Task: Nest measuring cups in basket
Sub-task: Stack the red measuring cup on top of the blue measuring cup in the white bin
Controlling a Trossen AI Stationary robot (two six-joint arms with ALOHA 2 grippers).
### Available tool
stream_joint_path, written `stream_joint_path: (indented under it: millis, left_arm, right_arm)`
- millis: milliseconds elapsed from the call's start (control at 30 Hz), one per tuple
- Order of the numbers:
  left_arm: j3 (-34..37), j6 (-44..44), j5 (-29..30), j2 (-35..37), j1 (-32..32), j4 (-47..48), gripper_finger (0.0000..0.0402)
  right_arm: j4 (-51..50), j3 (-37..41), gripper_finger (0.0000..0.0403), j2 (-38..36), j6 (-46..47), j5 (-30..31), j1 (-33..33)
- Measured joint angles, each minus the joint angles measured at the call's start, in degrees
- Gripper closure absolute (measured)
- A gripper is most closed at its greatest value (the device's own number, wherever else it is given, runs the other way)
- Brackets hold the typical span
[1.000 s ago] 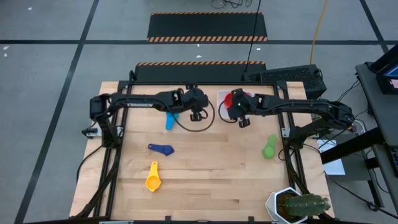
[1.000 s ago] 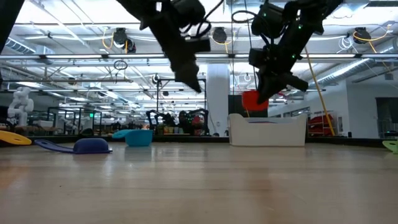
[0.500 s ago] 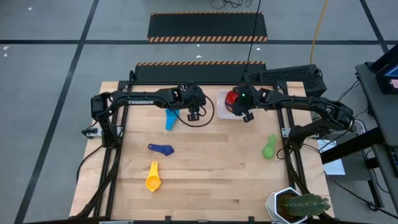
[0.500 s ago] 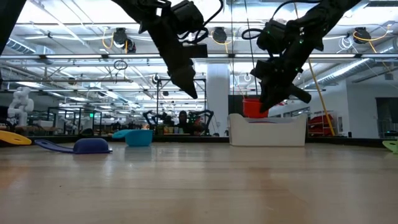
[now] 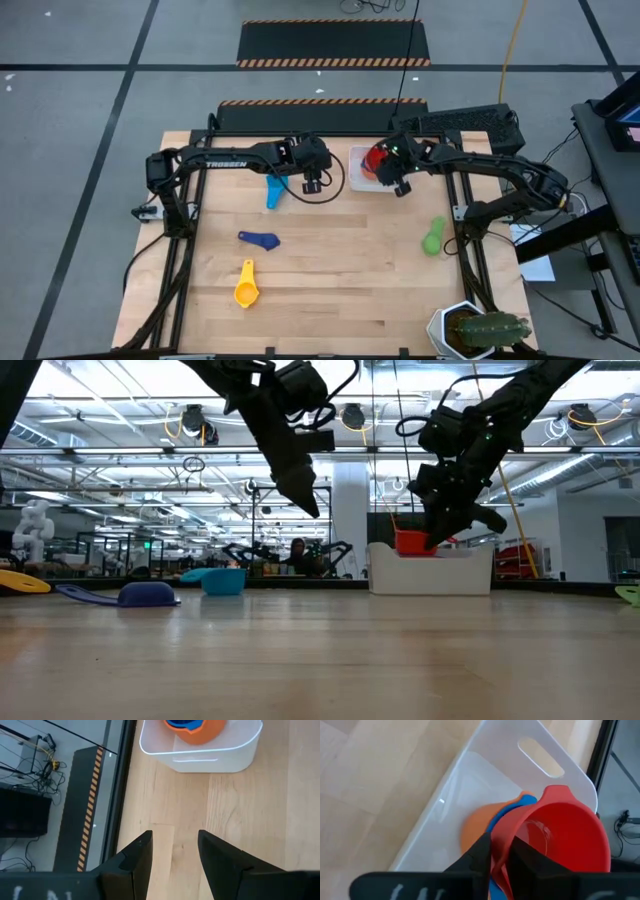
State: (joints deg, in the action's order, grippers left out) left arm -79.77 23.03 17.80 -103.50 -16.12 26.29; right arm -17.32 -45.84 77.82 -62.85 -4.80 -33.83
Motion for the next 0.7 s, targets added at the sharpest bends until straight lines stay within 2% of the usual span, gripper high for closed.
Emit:
stream_joint_path:
  millis: [233, 700]
  left_arm:
    - [0.0, 0.21, 0.0, 0.0, 0.02, 0.0, 0.024]
    - [0.0, 0.28, 0.0, 0.0, 0.02, 0.02, 0.024]
  right_arm:
    - [2.62, 0.02, 0.0351, 0.72, 1.84, -1.46, -0.32]
    - [4.61, 0.02, 0.0279, 1.07, 9.08, -1.19, -0.21]
